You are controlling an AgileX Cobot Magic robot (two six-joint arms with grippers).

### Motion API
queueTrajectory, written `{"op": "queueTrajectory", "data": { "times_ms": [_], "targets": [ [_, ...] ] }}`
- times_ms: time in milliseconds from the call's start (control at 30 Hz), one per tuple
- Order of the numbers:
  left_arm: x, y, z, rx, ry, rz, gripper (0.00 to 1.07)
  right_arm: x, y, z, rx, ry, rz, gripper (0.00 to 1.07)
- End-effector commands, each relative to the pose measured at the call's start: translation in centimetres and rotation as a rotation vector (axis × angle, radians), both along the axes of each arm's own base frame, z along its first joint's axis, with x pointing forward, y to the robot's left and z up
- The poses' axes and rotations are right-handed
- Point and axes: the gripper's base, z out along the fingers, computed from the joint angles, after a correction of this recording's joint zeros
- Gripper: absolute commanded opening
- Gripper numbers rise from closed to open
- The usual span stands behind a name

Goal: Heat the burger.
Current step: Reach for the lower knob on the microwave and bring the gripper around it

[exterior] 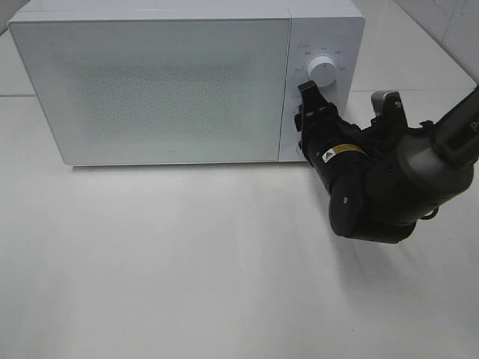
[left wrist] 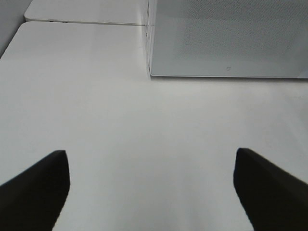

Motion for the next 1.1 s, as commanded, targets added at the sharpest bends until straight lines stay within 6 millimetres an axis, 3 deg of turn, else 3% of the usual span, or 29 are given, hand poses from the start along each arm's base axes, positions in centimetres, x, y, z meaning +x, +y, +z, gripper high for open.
{"op": "queueTrajectory", "data": {
  "times_ms": [33, 100, 433, 1100],
  "targets": [
    [-0.21, 0.00, -0.08, -0.003, -0.012, 0.005, 0.84, 1.10, 0.82, 3.55, 0.138, -0.298, 0.041, 0.00],
    [-0.21, 0.00, -0.08, -0.003, -0.012, 0.005, 0.84, 1.10, 0.82, 3.55, 0.259, -0.291, 0.033, 0.00],
    [-0.21, 0.00, -0.08, -0.003, -0.012, 0.005, 0.84, 1.10, 0.82, 3.55, 0.538, -0.272, 0.014, 0.00],
    [-0.21, 0.00, -0.08, -0.003, -0.012, 0.005, 0.84, 1.11, 0.57, 3.49, 0.507, -0.276, -0.012, 0.03]
  ]
}}
